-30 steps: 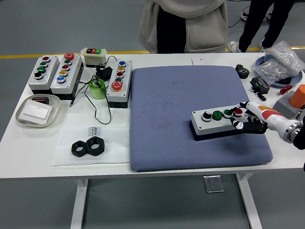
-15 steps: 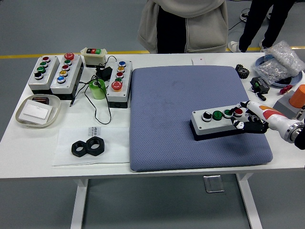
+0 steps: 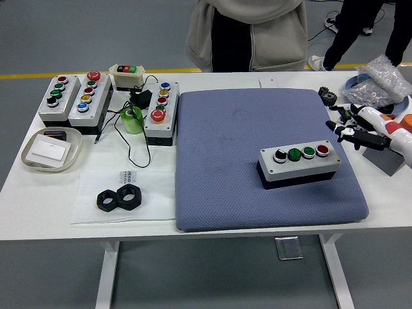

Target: Pick up the button,place it on the desk,press the button,press the button

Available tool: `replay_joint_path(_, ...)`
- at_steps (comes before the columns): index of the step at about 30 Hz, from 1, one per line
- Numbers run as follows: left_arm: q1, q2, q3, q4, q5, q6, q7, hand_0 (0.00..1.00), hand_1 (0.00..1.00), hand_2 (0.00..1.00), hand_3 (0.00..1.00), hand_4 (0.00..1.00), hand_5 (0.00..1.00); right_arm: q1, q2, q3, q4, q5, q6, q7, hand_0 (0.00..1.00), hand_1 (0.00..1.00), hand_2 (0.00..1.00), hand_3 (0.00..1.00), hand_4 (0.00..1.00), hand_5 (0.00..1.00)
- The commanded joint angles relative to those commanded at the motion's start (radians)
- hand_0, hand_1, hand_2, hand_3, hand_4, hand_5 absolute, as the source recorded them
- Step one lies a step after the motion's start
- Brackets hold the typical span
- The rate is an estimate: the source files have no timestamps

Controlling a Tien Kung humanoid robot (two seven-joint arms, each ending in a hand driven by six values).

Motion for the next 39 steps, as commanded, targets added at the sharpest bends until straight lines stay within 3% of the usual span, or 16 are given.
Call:
replay_joint_path(5,-0.001,-0.001,-0.003,0.000,0.003,0.000,0.002,0.703,0.831,0.892,0.827,0.648,0.998,-0.044,0.009,0.070,0.004,0.174,-0.068,0.078,0.808,0.773,0.923,0.993,0.690,0.974)
replay_joint_path(6,-0.001,0.000,-0.003,0.000,0.004,0.000,0.003,0.703,0.831,0.892,0.827,0.652,0.998,-0.058,0.016,0.093,0.003,0.217,-0.077,0.104,0.900,0.841,0.944,0.972,0.674,0.913)
replay_joint_path(10,0.000,-0.001,-0.004,0.000,0.005,0.000,0.003,0.703,0.831,0.892,0.827,0.652,0.998,-0.097,0.038,0.160,0.001,0.380,-0.093,0.175,0.900,0.841,0.944,0.972,0.674,0.913)
replay_joint_path(11,0.000,-0.001,-0.004,0.000,0.005,0.000,0.003,0.703,0.831,0.892,0.827,0.652,0.998,-0.101,0.040,0.168,0.001,0.425,-0.094,0.182,0.900,0.841,0.944,0.972,0.674,0.913)
replay_joint_path(12,0.001,-0.001,-0.005,0.000,0.007,0.001,0.003,0.702,0.831,0.891,0.827,0.650,0.998,-0.110,0.048,0.187,-0.003,0.464,-0.092,0.189,0.949,0.878,0.940,0.909,0.650,0.837)
replay_joint_path(19,0.009,-0.001,-0.015,0.001,0.019,0.002,0.007,0.703,0.831,0.890,0.827,0.650,0.998,-0.165,0.078,0.264,-0.025,0.744,-0.081,0.185,0.949,0.870,0.921,0.887,0.649,0.846)
replay_joint_path(32,0.012,-0.002,-0.013,0.001,0.017,0.001,0.005,0.699,0.831,0.889,0.827,0.648,0.998,-0.248,0.154,0.379,-0.084,0.765,-0.087,0.177,0.954,0.868,0.910,0.862,0.632,0.808)
replay_joint_path(39,0.007,-0.002,-0.005,0.001,0.005,-0.001,-0.001,0.703,0.831,0.891,0.827,0.644,0.998,-0.267,0.176,0.417,-0.091,0.764,-0.084,0.173,0.955,0.865,0.905,0.857,0.620,0.801)
